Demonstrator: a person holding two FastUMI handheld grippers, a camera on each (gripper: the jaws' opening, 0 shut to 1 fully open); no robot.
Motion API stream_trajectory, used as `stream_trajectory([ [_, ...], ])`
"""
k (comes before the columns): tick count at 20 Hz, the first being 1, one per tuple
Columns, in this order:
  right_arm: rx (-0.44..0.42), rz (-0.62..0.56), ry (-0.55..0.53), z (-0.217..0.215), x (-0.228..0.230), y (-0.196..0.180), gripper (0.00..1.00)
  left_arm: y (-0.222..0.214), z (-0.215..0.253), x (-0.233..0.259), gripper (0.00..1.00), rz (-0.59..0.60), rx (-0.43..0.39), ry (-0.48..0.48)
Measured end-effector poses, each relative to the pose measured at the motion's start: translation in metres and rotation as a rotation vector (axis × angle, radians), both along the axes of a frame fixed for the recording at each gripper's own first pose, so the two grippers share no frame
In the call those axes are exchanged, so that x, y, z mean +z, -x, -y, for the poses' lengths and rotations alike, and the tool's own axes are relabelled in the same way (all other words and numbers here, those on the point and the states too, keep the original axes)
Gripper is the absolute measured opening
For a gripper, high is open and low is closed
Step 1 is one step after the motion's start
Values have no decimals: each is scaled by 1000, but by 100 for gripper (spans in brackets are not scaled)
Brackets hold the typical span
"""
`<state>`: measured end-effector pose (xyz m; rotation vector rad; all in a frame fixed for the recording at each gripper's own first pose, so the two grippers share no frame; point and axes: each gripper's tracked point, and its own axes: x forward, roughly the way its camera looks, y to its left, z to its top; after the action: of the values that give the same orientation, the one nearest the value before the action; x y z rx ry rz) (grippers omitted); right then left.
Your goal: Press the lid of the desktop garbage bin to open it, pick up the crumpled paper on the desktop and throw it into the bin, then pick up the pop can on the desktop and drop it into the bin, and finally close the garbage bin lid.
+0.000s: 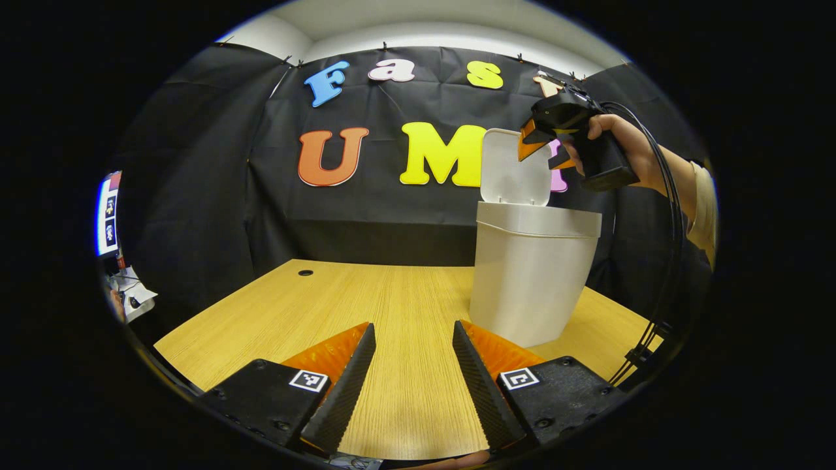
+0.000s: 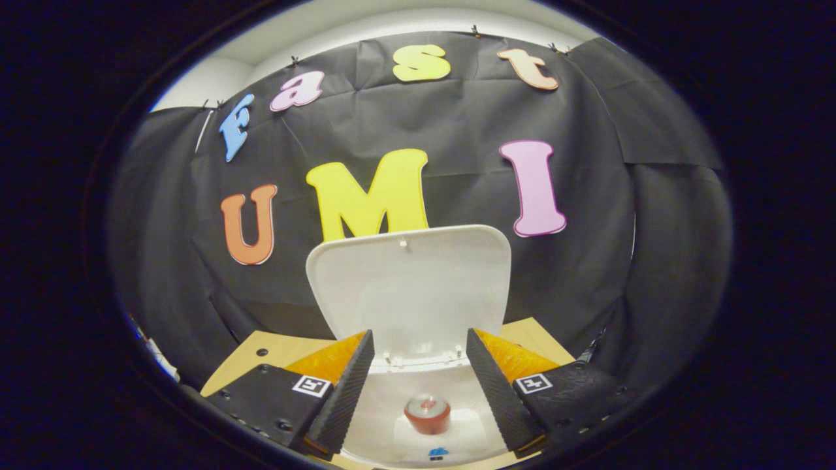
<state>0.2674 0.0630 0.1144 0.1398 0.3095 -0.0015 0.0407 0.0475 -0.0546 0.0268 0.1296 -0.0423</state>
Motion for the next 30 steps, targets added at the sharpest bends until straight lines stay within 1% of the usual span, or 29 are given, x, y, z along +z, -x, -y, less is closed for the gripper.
stream_trajectory([
  [1, 3, 21, 1, -3, 10, 0, 87, 2, 0, 2, 81, 1, -2, 3],
  [3, 25, 54, -14, -13, 33, 2, 87, 7, -2, 10, 80, 17, -2, -8],
  [4, 51, 73, -40, -21, 45, 4, 84, 9, -3, 17, 81, 37, 0, -23],
  [5, 67, 90, -56, -25, 56, 5, 89, 11, -5, 22, 81, 51, 1, -37],
  [6, 70, 109, -58, -25, 66, 5, 85, 12, -6, 25, 81, 66, 1, -39],
  [7, 60, 135, -49, -21, 76, 3, 90, 14, -4, 28, 80, 76, -7, -33],
  [8, 40, 162, -28, -16, 85, -2, 90, 15, 0, 30, 81, 85, -20, -24],
  [9, 33, 181, -18, -14, 91, -5, 90, 17, 3, 33, 81, 94, -27, -13],
  [10, 48, 199, -16, -18, 95, -11, 90, 19, 6, 32, 81, 97, -38, -8],
  [11, 62, 205, -14, -23, 98, -18, 95, 20, 8, 32, 80, 97, -47, -11],
  [12, 76, 201, -14, -26, 97, -27, 92, 22, 8, 33, 80, 98, -47, -17],
  [13, 91, 199, -32, -27, 94, -35, 95, 23, 6, 33, 81, 100, -39, -19],
  [14, 95, 205, -62, -29, 93, -44, 93, 24, 4, 33, 81, 102, -35, -17],
  [15, 88, 184, -79, -29, 87, -51, 92, 25, 4, 34, 81, 105, -35, -14],
  [16, 72, 189, -75, -26, 88, -55, 92, 24, 3, 35, 81, 111, -34, -9],
  [17, 44, 199, -51, -21, 87, -63, 96, 22, 1, 34, 81, 110, -30, -5],
  [18, 19, 192, -23, -17, 86, -65, 94, 23, 0, 33, 80, 106, -30, -2],
  [19, 11, 172, 7, -18, 81, -66, 93, 22, 1, 32, 81, 104, -36, 3],
  [21, 18, 157, 99, -21, 77, -60, 96, 20, 3, 30, 81, 99, -50, 12],
  [23, 8, 182, 156, -19, 83, -51, 97, 21, -3, 28, 81, 92, -35, 8],
  [24, 0, 176, 173, -18, 83, -46, 94, 21, -5, 29, 80, 93, -31, 4],
  [27, -18, 144, 192, -18, 79, -29, 94, 22, 0, 31, 81, 95, -56, 27],
  [30, -20, 111, 202, -18, 75, -17, 94, 25, 2, 30, 81, 87, -64, 6],
])
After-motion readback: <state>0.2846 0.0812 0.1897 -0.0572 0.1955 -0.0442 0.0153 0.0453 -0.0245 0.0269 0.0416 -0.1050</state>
